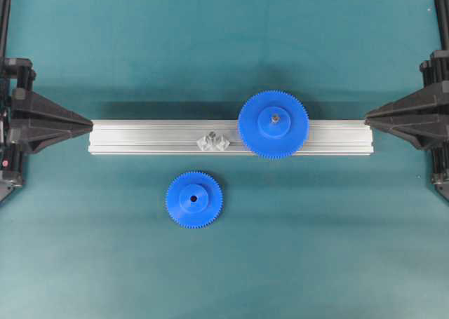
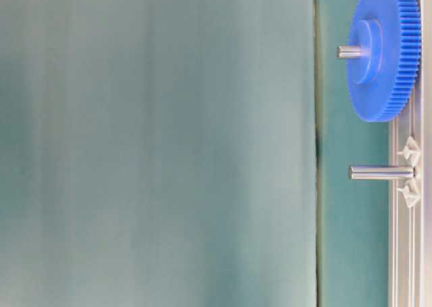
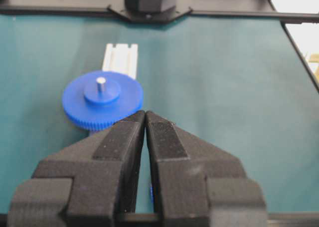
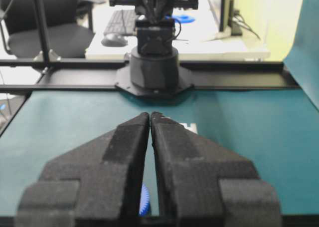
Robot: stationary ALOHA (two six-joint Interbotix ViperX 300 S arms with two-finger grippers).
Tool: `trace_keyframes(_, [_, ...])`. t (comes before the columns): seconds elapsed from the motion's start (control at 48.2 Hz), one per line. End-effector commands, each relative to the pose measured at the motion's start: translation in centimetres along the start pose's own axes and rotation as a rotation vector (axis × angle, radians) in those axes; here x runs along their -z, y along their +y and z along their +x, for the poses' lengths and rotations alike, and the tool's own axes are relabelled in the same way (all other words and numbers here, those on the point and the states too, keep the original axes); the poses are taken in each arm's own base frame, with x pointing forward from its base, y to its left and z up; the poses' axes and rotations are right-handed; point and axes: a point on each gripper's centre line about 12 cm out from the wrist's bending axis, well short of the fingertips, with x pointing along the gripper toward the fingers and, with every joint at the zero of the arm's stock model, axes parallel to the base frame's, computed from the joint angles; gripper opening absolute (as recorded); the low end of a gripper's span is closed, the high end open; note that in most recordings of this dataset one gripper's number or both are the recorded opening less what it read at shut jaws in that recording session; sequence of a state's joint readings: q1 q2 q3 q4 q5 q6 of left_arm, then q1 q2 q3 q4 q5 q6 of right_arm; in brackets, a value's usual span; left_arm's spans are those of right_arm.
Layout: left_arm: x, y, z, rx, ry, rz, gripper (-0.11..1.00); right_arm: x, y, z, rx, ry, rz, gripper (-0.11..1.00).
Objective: Find the location of the shaft and insert the small gear.
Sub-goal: 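Move the left gripper over the small blue gear on the table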
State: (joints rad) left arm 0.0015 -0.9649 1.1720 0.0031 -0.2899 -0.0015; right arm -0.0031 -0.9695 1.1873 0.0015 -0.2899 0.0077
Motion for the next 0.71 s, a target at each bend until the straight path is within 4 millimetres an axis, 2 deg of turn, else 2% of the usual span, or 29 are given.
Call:
trace_keyframes(0.0, [-2.0, -0.5, 1.0, 0.027, -0.011, -0.007, 0.11, -1.0, -0.2, 0.5, 0.008, -0.017, 0.002, 0.16])
trace_keyframes(0.042, [-2.1, -0.6, 1.4, 0.028, 0.014, -0.01, 0.09, -0.9, -0.4, 0.7, 0.021, 0.012, 0.021, 0.18])
trace_keyframes(0.083, [-2.0, -0.6, 1.7, 0.028, 0.042, -0.011, 0.02, -0.6, -0.5, 0.8, 0.026, 0.058, 0.028, 0.28])
trace_keyframes(0.125, [-1.9, -0.6, 1.8, 0.029, 0.066, -0.014, -0.01, -0.5, -0.6, 0.9, 0.033, 0.102, 0.031, 0.35])
trace_keyframes(0.353, [-1.3, -1.5, 3.2, 0.066, 0.151, -0.017, -0.01, -0.6, -0.6, 1.3, 0.036, 0.212, 0.033, 0.19])
trace_keyframes(0.685, [1.2, -1.9, 7.8, 0.066, 0.411, -0.009, 0.0, 0.8, -0.6, 2.3, 0.032, 0.308, 0.034, 0.19])
